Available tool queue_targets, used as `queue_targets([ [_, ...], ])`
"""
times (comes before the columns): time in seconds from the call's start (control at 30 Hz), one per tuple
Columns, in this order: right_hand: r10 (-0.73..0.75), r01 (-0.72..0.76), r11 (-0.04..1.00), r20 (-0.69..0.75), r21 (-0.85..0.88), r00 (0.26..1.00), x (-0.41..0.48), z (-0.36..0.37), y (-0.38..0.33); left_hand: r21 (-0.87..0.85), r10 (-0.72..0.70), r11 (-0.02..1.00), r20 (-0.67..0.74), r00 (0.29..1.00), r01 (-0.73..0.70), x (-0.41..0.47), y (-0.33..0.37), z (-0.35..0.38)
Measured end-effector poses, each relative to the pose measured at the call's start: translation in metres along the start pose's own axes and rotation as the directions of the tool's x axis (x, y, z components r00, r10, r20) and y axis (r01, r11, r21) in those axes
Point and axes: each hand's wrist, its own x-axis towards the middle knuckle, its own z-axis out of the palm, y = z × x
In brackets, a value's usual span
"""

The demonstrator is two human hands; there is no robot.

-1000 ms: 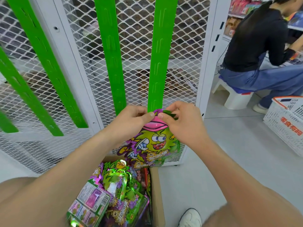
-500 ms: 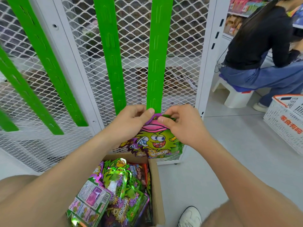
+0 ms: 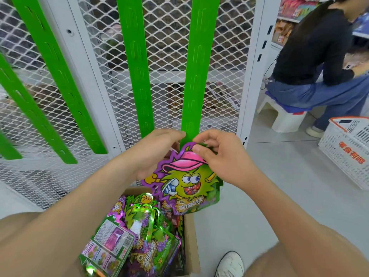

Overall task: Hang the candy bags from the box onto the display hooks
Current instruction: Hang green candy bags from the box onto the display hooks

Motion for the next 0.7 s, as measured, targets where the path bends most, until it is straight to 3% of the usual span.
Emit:
queue_targets([
  [0.23, -0.108, 0.110, 0.994, -0.233, -0.005, 0.966, -0.003, 0.011, -0.007, 0.031, 0.074, 0.997, 0.033, 0.997, -0.075, -0.007, 0.005, 0.004],
  [0.37, -0.144, 0.125, 0.989, -0.316, -0.079, 0.938, -0.007, 0.016, -0.014, 0.144, 0.139, 0.979, 0.041, 0.989, -0.144, -0.013, 0.008, 0.002],
  [0.7, -0.140, 0.072, 0.975, -0.335, -0.209, 0.932, -0.009, 0.025, -0.012, 0.287, 0.210, 0.936, 0.008, 0.978, -0.203, -0.009, -0.003, -0.002],
])
